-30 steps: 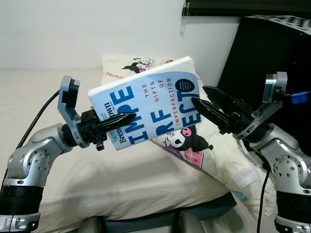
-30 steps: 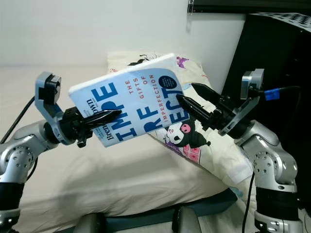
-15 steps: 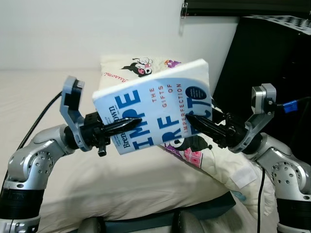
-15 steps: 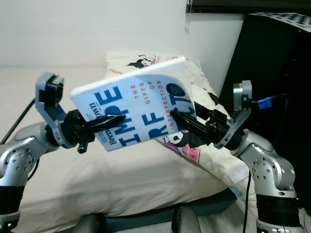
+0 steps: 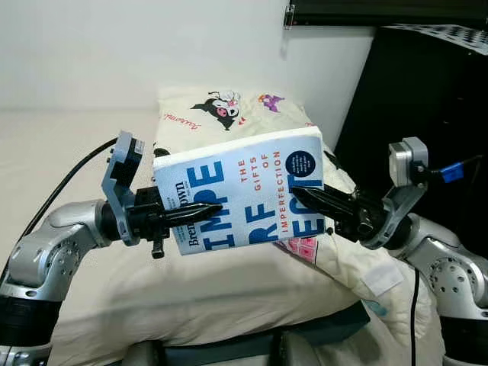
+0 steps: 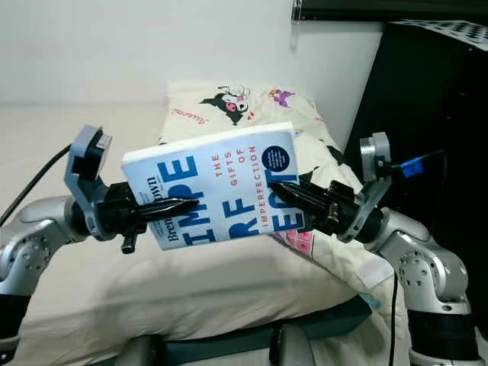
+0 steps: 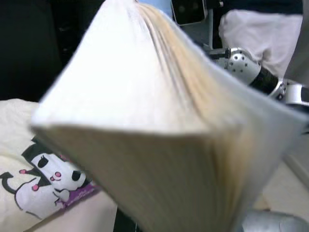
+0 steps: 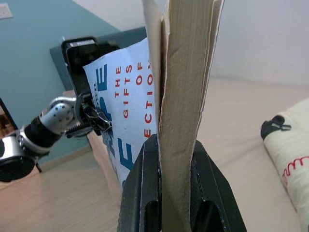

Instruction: Clean up the room

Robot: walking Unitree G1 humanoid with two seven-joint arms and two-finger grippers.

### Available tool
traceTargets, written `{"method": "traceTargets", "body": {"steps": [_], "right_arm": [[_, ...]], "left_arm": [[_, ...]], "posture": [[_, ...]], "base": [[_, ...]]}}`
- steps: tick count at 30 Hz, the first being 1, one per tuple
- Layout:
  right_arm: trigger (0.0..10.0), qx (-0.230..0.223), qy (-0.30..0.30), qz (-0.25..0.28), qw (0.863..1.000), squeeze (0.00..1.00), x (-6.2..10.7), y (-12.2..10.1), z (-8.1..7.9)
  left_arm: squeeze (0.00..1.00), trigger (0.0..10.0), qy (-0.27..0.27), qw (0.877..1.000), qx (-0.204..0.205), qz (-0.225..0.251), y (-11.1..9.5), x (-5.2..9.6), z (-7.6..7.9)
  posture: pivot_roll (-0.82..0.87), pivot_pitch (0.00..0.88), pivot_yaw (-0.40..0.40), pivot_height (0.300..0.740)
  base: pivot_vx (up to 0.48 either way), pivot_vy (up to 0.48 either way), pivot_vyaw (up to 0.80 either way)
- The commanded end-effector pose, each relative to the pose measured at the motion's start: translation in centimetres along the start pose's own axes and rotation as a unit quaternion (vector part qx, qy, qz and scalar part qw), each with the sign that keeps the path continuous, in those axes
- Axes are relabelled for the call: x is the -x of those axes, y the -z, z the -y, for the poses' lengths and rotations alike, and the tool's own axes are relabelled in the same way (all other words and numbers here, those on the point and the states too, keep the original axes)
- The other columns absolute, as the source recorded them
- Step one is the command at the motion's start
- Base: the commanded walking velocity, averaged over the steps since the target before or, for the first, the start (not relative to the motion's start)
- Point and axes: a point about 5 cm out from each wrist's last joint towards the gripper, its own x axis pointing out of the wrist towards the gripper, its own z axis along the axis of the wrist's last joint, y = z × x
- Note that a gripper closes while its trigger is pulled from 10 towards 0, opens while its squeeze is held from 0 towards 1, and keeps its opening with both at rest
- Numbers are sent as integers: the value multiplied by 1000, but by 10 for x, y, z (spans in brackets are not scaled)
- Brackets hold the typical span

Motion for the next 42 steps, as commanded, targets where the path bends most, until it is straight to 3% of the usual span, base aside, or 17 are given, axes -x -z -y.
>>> {"method": "traceTargets", "body": {"steps": [1, 6, 7, 9, 10, 18, 20, 23, 24, 25, 27, 28, 29, 30, 34, 38, 42], "right_arm": [[0, 15, -10, -10, 1000, 0, -3, -4, -4], [0, 8, -12, -24, 1000, 0, -3, 2, -5], [0, 7, -8, -25, 1000, 0, -4, 4, -4], [0, 7, -8, -25, 1000, 0, -4, 4, -4], [0, 7, -5, -25, 1000, 0, -5, 6, -4], [0, 8, 57, -28, 998, 0, -9, 20, 10], [0, -1, 132, -11, 991, 0, -5, 25, 28], [0, -14, 175, -1, 985, 0, -3, 26, 38], [0, -11, 232, -4, 973, 0, 2, 31, 50], [0, -17, 277, -11, 961, 0, 9, 39, 60], [0, -17, 277, -11, 961, 0, 9, 39, 60], [0, -23, 307, -14, 951, 0, 14, 48, 66], [0, -23, 307, -14, 951, 0, 14, 48, 66], [0, -33, 320, -14, 947, 0, 17, 56, 68], [0, -42, 321, -10, 946, 0, 16, 61, 67], [0, -50, 303, -9, 952, 0, 1, 71, 65], [0, -51, 303, -10, 951, 0, -2, 73, 66]], "left_arm": [[0, 0, 5, 998, -6, -57, 9, 1, 0], [0, 0, 4, 998, -13, -59, 5, 4, -3], [671, 10000, -16, 999, -4, -37, 4, 3, -7], [671, 10000, -16, 999, -4, -37, 4, 3, -7], [1000, 10000, -28, 1000, 5, -9, 2, 1, -10], [1000, 10000, -137, 980, 67, 128, 10, 13, -32], [1000, 10000, -273, 946, 95, 148, 29, 37, -55], [1000, 10000, -341, 920, 120, 153, 39, 49, -64], [1000, 10000, -436, 874, 149, 156, 54, 68, -74], [1000, 10000, -536, 807, 191, 158, 74, 91, -78], [1000, 10000, -536, 807, 191, 158, 74, 91, -78], [816, 10000, -603, 752, 223, 146, 93, 106, -75], [816, 10000, -603, 752, 223, 146, 93, 106, -75], [0, 10000, -625, 727, 253, 126, 110, 109, -69], [0, 10000, -633, 720, 263, 106, 120, 106, -65], [0, 10000, -600, 768, 217, 48, 140, 69, -54], [0, 10000, -592, 776, 214, 42, 144, 60, -53]], "posture": [[5, 0, -84, 535], [7, 0, -85, 535], [10, 0, -81, 535], [10, 0, -81, 535], [10, 0, -80, 535], [7, 0, -78, 535], [10, 0, -78, 535], [11, 0, -78, 535], [12, 0, -78, 535], [20, 0, -78, 535], [20, 0, -78, 535], [22, 0, -79, 535], [22, 0, -79, 535], [26, 0, -80, 540], [31, 0, -83, 545], [33, 0, -80, 564], [32, 0, -80, 574]], "base": [[0, 0, 0], [0, 0, 0], [0, 0, 0], [0, 0, 0], [0, 0, 0], [0, 0, 0], [0, 0, 0], [0, 0, 0], [0, 0, 0], [0, 0, 0], [0, 0, 0], [0, 0, 0], [0, 0, 0], [0, 0, 0], [-259, 0, 0], [-120, 0, 0], [0, 0, 0]]}}
